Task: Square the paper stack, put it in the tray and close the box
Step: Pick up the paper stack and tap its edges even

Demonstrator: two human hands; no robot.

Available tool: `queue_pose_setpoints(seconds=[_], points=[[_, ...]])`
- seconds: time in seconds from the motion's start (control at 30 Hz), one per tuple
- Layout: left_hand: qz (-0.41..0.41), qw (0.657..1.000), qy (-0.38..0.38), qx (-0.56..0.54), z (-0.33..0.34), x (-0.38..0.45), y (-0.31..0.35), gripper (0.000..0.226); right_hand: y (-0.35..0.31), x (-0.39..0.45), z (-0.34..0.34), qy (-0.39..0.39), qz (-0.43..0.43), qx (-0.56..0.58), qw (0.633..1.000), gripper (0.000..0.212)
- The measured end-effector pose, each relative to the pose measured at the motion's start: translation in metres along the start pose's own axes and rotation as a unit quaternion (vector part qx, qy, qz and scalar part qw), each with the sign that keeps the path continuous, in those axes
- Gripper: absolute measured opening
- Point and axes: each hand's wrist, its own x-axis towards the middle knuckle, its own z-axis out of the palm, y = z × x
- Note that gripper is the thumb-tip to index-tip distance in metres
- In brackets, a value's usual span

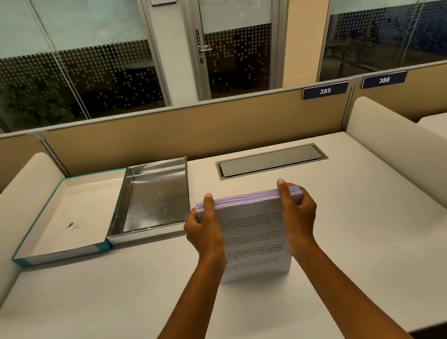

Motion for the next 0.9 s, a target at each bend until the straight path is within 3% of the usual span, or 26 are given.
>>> queue_pose_setpoints(seconds=[0.17,0.27,0.37,0.57,0.9], points=[[0.043,0.997,-0.060,0.008,-0.009,-0.002,-0.003,0.067,0.007,0.000,-0.011,-0.049,-0.011,-0.004,0.999,0.067],[0.086,0.983,-0.161,0.017,-0.029,0.002,-0.022,0.059,0.026,0.002,-0.027,-0.127,-0.021,0.006,0.992,0.056],[0.101,0.968,-0.212,0.085,-0.054,0.008,-0.051,0.054,0.051,0.007,-0.045,-0.210,-0.014,-0.016,0.978,0.049],[0.082,0.965,-0.194,0.155,-0.075,0.018,-0.087,0.031,0.096,0.022,-0.069,-0.288,0.014,-0.098,0.952,0.041],[0.096,0.967,-0.123,0.200,-0.063,0.023,-0.087,0.030,0.104,0.041,-0.072,-0.299,-0.002,-0.160,0.941,0.026]])
